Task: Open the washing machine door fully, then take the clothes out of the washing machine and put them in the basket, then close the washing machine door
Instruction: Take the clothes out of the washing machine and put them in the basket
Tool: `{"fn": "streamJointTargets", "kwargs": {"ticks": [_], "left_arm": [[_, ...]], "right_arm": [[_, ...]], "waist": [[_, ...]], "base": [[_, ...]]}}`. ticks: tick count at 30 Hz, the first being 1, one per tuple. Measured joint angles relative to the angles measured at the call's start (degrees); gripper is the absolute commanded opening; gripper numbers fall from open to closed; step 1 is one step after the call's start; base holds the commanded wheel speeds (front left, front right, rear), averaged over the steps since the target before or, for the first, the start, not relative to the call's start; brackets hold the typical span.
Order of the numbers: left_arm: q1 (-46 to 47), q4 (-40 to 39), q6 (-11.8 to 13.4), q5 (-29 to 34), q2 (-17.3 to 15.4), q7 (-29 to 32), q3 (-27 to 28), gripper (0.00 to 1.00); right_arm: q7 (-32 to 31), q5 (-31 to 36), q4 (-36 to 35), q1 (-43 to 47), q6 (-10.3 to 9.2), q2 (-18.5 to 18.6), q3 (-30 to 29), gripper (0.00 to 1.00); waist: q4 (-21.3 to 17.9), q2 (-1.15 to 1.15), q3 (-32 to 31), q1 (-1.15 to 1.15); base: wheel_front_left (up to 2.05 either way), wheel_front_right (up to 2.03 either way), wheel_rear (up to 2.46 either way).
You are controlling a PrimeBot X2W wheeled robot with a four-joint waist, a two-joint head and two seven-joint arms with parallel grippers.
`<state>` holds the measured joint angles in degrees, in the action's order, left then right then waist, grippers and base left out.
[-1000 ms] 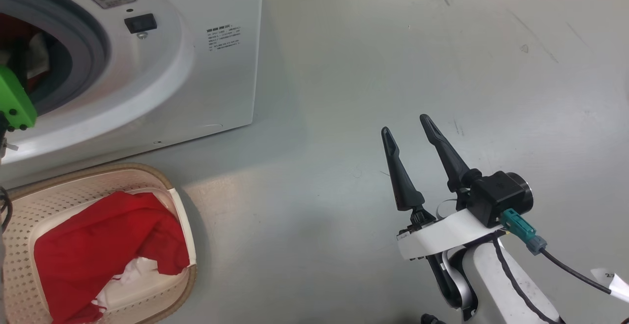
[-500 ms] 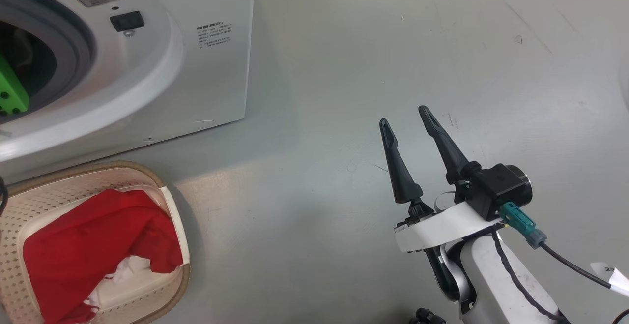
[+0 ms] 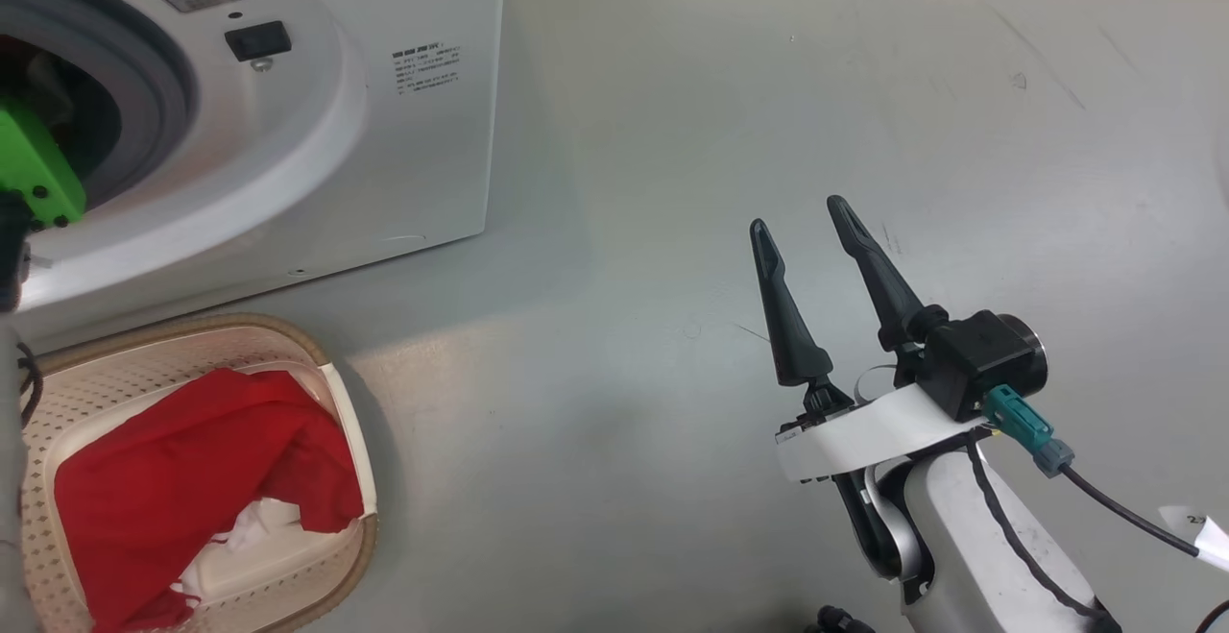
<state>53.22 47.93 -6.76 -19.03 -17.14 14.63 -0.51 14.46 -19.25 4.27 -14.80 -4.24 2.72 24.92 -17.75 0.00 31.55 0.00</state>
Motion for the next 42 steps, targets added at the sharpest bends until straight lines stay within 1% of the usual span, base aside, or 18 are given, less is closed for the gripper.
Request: {"fn": "streamJointTargets", "kwargs": {"ticks": [6, 9, 16, 20, 26, 28, 33, 35, 42], "left_arm": [[0.0, 1.5, 0.0, 0.0, 1.1, -3.3, -0.4, 0.0], [0.0, 1.7, -0.1, -0.3, 1.9, -5.9, 0.0, 0.0], [-0.7, 3.7, -0.1, -1.0, 2.8, -10.3, 0.4, 0.0], [-1.4, 4.2, -0.1, -1.5, 3.9, -12.6, 0.4, 0.0], [-4.2, 5.4, -0.1, -1.8, 5.1, -16.3, -0.2, 0.0], [-5.0, 5.7, -0.1, -2.2, 5.4, -17.0, -0.5, 0.0], [-7.5, 6.3, -0.2, -2.6, 5.7, -19.3, -1.6, 0.0], [-8.6, 6.5, -0.2, -2.6, 6.1, -20.2, -1.9, 0.0], [-11.6, 6.4, -0.2, -3.7, 8.3, -22.5, -4.0, 0.0]], "right_arm": [[0.0, 0.0, 0.8, 0.0, -0.01, 0.0, -0.5, 1.0], [0.0, 0.0, 1.1, 0.0, -0.01, 0.0, -0.7, 1.0], [0.0, 0.1, 2.7, 0.0, 0.03, 0.0, -1.6, 1.0], [0.0, 0.2, 3.2, 0.0, 0.03, 0.1, -2.8, 1.0], [0.0, 0.3, 4.2, 0.3, 0.14, 0.1, -4.2, 1.0], [0.0, 0.3, 4.5, 0.6, 0.63, 0.1, -4.6, 1.0], [0.0, 0.6, 5.2, 1.9, 0.67, 0.1, -5.4, 1.0], [0.0, 0.7, 5.4, 2.4, 1.16, 0.1, -5.7, 1.0], [0.0, 0.7, 6.0, 4.6, 1.37, 0.1, -7.0, 1.0]], "waist": [[1.0, 0.0, -1.1, 0.0], [1.5, 0.0, -1.9, 0.0], [3.1, 0.0, -4.2, 0.0], [4.1, 0.0, -5.8, 0.0], [6.1, 0.0, -9.0, 0.0], [6.6, 0.0, -10.0, 0.0], [7.9, 0.0, -12.4, 0.0], [8.5, 0.0, -13.4, 0.0], [10.3, 0.0, -16.6, 0.0]], "base": [[0.0, 0.0, 0.0], [0.0, 0.0, 0.0], [0.0, 0.0, 0.0], [0.0, 0.0, 0.0], [0.0, 0.0, 0.0], [0.0, 0.0, 0.0], [0.0, 0.0, 0.0], [0.0, 0.0, 0.0], [0.0, 0.0, 0.0]]}}
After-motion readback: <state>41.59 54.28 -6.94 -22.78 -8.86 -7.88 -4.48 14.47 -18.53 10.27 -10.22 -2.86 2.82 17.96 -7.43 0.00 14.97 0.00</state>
